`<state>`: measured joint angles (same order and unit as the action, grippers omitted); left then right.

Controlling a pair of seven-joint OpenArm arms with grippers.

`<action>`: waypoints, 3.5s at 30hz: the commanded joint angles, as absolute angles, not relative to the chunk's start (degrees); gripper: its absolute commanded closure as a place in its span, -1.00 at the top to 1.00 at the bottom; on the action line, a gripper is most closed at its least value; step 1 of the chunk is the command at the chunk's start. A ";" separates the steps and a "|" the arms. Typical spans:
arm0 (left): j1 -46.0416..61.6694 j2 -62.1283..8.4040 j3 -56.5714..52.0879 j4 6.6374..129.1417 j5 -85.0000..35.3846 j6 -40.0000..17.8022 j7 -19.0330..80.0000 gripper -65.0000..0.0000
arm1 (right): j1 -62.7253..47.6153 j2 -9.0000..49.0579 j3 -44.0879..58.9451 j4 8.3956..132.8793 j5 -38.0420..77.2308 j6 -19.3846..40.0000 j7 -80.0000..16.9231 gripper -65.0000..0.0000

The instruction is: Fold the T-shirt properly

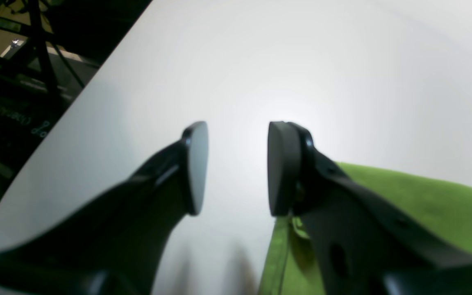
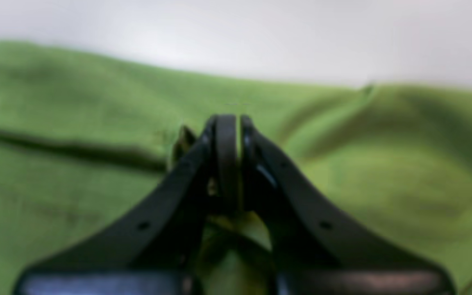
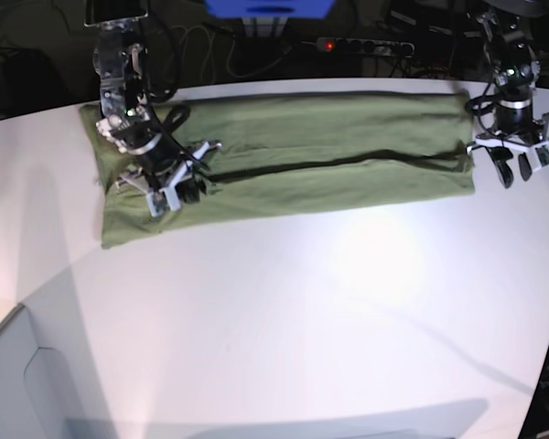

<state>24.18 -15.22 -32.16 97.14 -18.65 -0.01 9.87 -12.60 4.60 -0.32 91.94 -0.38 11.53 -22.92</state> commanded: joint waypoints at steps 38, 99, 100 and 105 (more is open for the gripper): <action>24.31 -9.10 -26.24 87.78 -19.21 -0.13 8.13 0.10 | -29.58 8.13 2.77 113.36 -0.04 11.56 -21.76 -1.00; 23.87 -1.71 14.73 103.08 -5.14 0.57 8.31 -1.00 | -20.09 8.04 8.84 93.14 0.04 11.56 -21.49 -1.00; 23.52 -1.19 14.73 102.55 -4.79 0.57 8.31 -1.00 | -20.09 8.04 8.84 93.14 0.04 11.56 -21.49 -1.00; 21.67 -0.40 16.66 102.46 -4.70 0.57 8.31 -1.00 | -20.18 8.04 8.84 93.14 -0.04 11.56 -21.49 -1.00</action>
<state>21.82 -0.80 16.32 101.51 -4.45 1.08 10.04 -20.03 7.64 8.71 92.60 0.08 11.51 -20.99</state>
